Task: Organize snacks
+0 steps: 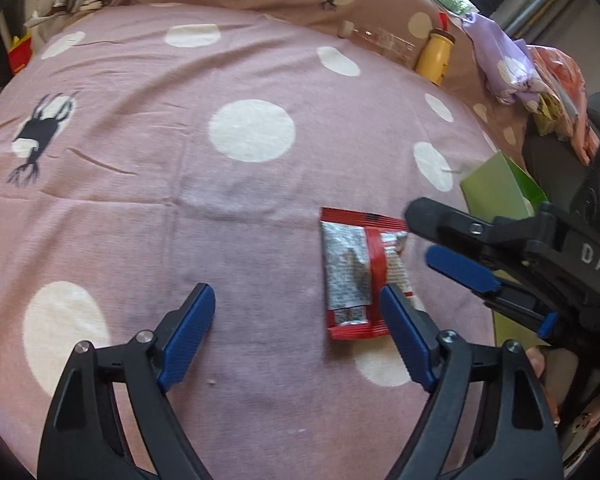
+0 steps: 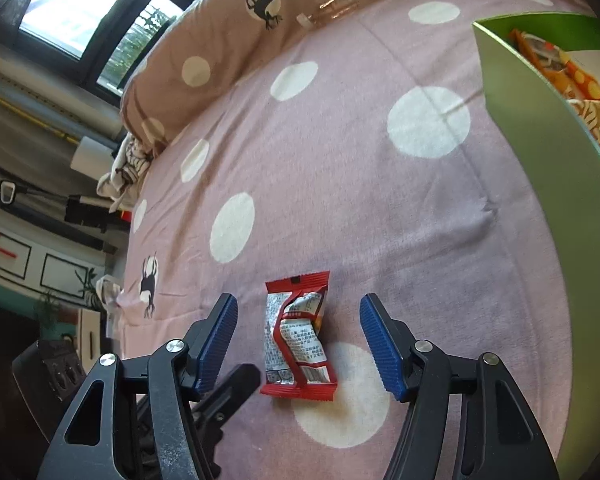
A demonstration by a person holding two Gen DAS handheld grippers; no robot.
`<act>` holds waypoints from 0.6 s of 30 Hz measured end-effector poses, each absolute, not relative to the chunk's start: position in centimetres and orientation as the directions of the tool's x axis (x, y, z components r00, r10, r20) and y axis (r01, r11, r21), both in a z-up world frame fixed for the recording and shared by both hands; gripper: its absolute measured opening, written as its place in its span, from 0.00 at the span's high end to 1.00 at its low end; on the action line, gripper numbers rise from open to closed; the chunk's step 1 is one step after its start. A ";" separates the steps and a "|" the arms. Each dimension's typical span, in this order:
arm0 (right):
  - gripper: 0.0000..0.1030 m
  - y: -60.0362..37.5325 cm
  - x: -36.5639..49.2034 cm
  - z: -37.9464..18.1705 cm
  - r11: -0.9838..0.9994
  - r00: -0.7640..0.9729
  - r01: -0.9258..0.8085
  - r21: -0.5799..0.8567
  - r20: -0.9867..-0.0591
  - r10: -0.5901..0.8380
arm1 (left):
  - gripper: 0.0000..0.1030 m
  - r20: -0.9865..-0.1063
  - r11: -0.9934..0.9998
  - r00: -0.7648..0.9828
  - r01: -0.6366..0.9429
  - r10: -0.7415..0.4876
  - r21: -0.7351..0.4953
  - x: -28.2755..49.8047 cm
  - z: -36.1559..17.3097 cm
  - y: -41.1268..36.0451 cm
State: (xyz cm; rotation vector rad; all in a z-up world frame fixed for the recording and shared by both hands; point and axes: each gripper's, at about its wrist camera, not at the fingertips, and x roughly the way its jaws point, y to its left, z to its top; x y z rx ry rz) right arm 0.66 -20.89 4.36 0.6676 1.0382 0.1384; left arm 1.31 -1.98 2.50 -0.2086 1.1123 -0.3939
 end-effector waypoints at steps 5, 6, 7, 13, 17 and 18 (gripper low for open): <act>0.49 -20.1 1.4 3.2 0.790 0.478 0.187 0.584 -0.757 0.446 | 0.32 -0.808 0.882 0.358 0.248 -0.468 -0.401 1.2 2.2 -3.2; 0.51 -20.0 1.5 3.1 0.792 0.471 0.188 0.581 -0.761 0.447 | 0.34 -0.807 0.881 0.357 0.250 -0.470 -0.403 1.2 2.2 -3.3; 0.52 -19.8 1.6 2.8 0.792 0.463 0.190 0.580 -0.764 0.449 | 0.37 -0.807 0.881 0.360 0.256 -0.468 -0.397 1.2 2.2 -3.6; 0.57 -19.1 2.0 2.1 0.803 0.441 0.173 0.570 -0.774 0.455 | 0.57 -0.791 0.849 0.325 0.305 -0.519 -0.432 1.6 1.8 -4.7; 0.57 -19.1 1.8 2.2 0.807 0.448 0.171 0.565 -0.774 0.447 | 0.60 -0.780 0.840 0.323 0.297 -0.535 -0.453 1.7 1.9 -4.6; 0.57 -19.2 1.7 2.3 0.808 0.449 0.171 0.564 -0.774 0.446 | 0.60 -0.778 0.838 0.322 0.295 -0.539 -0.459 1.6 2.0 -4.6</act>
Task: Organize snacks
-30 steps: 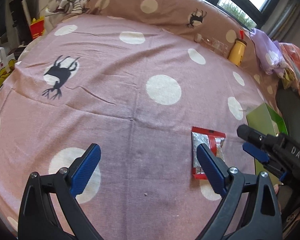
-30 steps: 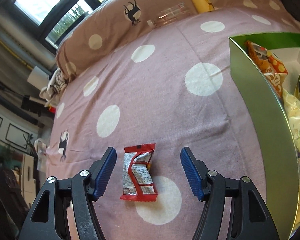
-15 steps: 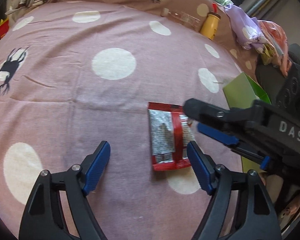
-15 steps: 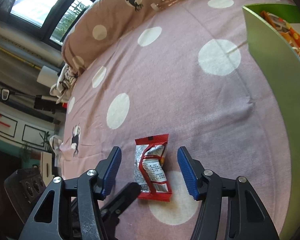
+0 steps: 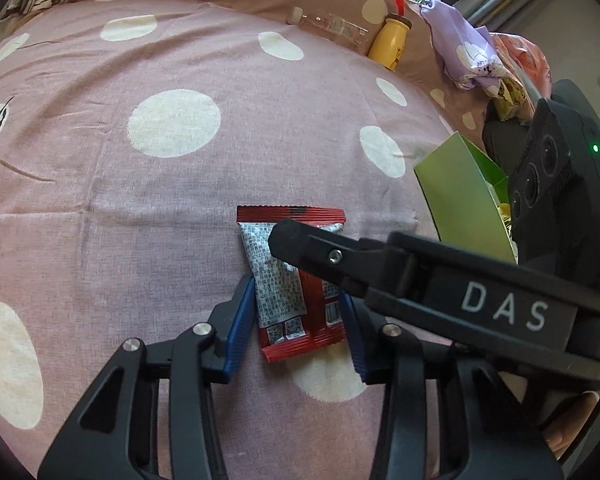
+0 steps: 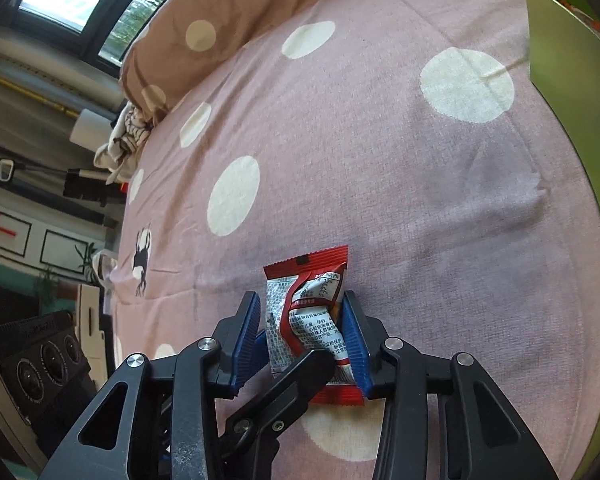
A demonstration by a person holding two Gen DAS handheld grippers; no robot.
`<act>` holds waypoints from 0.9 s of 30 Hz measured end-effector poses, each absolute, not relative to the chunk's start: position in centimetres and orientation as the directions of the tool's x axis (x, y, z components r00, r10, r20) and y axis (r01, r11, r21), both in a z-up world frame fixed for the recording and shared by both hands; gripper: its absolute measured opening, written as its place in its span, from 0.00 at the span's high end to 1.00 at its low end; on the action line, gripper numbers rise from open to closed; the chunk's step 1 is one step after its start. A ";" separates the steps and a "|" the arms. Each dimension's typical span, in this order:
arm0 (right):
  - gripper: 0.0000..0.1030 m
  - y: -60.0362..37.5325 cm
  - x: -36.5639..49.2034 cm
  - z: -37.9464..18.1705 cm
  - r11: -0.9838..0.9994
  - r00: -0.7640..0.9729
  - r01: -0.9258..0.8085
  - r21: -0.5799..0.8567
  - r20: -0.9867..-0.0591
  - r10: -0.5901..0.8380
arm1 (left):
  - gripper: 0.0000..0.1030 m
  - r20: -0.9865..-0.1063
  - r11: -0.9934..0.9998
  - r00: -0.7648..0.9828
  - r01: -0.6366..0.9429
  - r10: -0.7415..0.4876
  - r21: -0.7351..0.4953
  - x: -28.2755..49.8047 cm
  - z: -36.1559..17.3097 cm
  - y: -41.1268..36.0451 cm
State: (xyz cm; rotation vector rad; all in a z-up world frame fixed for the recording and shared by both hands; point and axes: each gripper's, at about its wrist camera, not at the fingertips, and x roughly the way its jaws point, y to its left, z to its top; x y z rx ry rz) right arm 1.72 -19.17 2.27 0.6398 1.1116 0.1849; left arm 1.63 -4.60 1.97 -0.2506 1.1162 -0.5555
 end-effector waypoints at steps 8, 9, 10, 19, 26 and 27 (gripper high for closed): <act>0.57 -19.2 -0.6 6.6 0.854 0.554 0.126 0.505 -0.750 0.362 | 0.64 -0.717 0.829 0.429 0.386 -0.549 -0.404 -0.7 6.3 -5.8; 0.57 -19.6 -1.3 7.9 0.861 0.588 0.121 0.494 -0.735 0.339 | 0.64 -0.700 0.824 0.447 0.407 -0.556 -0.395 -1.2 7.1 -6.2; 0.57 -19.9 -1.8 8.7 0.865 0.608 0.119 0.487 -0.725 0.324 | 0.64 -0.681 0.816 0.465 0.431 -0.566 -0.385 -1.7 8.0 -6.7; 0.57 -27.0 -8.5 14.9 0.861 0.790 0.220 0.458 -0.601 0.118 | 0.62 -0.554 0.680 0.451 0.659 -0.699 -0.322 -4.8 13.3 -14.1; 0.57 -32.3 -11.3 14.9 0.793 0.797 0.379 0.476 -0.604 -0.019 | 0.62 -0.565 0.571 0.335 0.760 -0.754 -0.310 -5.6 13.2 -20.1; 0.57 -33.1 -11.5 14.7 0.781 0.795 0.399 0.481 -0.606 -0.033 | 0.62 -0.568 0.560 0.323 0.768 -0.757 -0.311 -5.6 13.1 -20.8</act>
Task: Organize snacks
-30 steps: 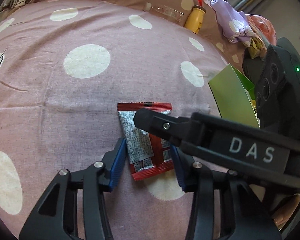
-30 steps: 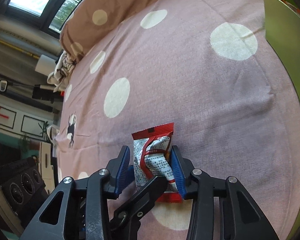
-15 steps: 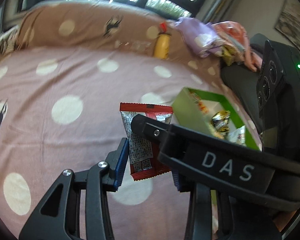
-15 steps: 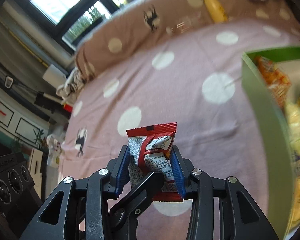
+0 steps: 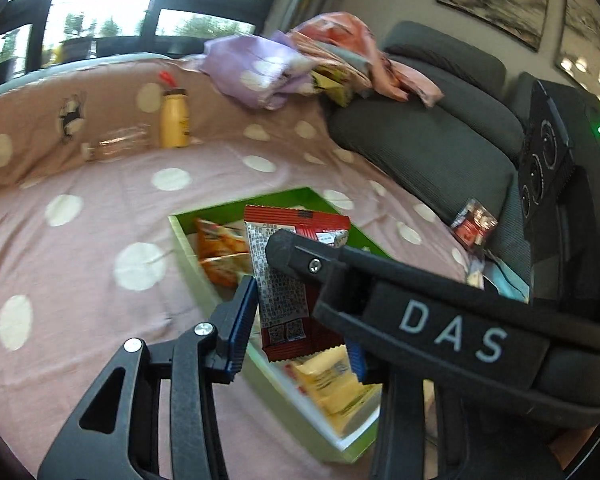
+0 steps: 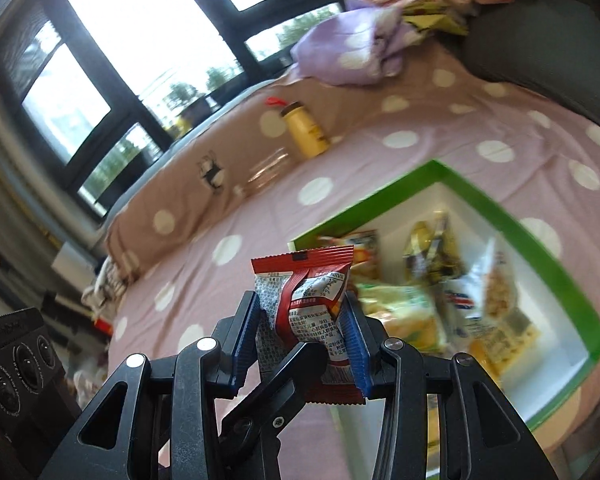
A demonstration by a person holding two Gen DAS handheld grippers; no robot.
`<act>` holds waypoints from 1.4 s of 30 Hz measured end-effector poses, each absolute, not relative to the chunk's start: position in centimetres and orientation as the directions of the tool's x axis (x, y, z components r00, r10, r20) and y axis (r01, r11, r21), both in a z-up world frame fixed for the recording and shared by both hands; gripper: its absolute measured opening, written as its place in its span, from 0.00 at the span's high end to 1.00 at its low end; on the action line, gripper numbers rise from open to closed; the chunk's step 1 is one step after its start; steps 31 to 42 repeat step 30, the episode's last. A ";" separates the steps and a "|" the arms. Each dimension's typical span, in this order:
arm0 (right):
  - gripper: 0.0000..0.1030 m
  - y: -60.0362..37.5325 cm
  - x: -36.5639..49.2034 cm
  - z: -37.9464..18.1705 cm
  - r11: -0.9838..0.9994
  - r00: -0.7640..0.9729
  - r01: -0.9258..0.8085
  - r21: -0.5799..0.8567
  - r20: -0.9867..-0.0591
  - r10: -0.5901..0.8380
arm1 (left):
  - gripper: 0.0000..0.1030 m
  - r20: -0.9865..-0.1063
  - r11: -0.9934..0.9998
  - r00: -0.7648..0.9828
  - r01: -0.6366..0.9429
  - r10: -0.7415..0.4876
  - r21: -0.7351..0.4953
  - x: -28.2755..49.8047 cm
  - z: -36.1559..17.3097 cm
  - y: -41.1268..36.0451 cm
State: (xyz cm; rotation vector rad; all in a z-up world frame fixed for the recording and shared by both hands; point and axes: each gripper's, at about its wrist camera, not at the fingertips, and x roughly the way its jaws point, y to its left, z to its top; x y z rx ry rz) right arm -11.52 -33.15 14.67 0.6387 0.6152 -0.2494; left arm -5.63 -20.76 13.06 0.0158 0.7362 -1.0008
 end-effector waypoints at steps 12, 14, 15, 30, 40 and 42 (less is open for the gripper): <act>0.55 -36.0 -12.9 13.2 0.702 0.726 0.550 0.452 -0.674 -0.135 | 0.44 -0.633 0.558 0.263 0.763 -0.728 -0.326 -5.6 11.8 -24.1; 0.53 -36.0 -13.2 13.3 0.699 0.721 0.562 0.442 -0.675 -0.153 | 0.38 -0.634 0.566 0.274 0.761 -0.723 -0.317 -5.7 11.8 -24.0; 0.50 -36.0 -13.4 13.4 0.697 0.718 0.568 0.438 -0.677 -0.161 | 0.36 -0.636 0.568 0.274 0.760 -0.721 -0.317 -5.7 11.8 -23.9; 0.34 -35.0 -15.4 15.9 0.698 0.707 0.616 0.366 -0.646 -0.286 | 0.13 -0.615 0.579 0.315 0.762 -0.723 -0.290 -6.9 13.7 -21.0; 0.34 -35.0 -15.4 15.9 0.698 0.707 0.616 0.366 -0.646 -0.286 | 0.13 -0.615 0.579 0.315 0.762 -0.723 -0.290 -6.9 13.7 -21.0; 0.34 -35.0 -15.4 15.9 0.698 0.707 0.616 0.366 -0.646 -0.286 | 0.13 -0.615 0.579 0.315 0.762 -0.723 -0.290 -6.9 13.7 -21.0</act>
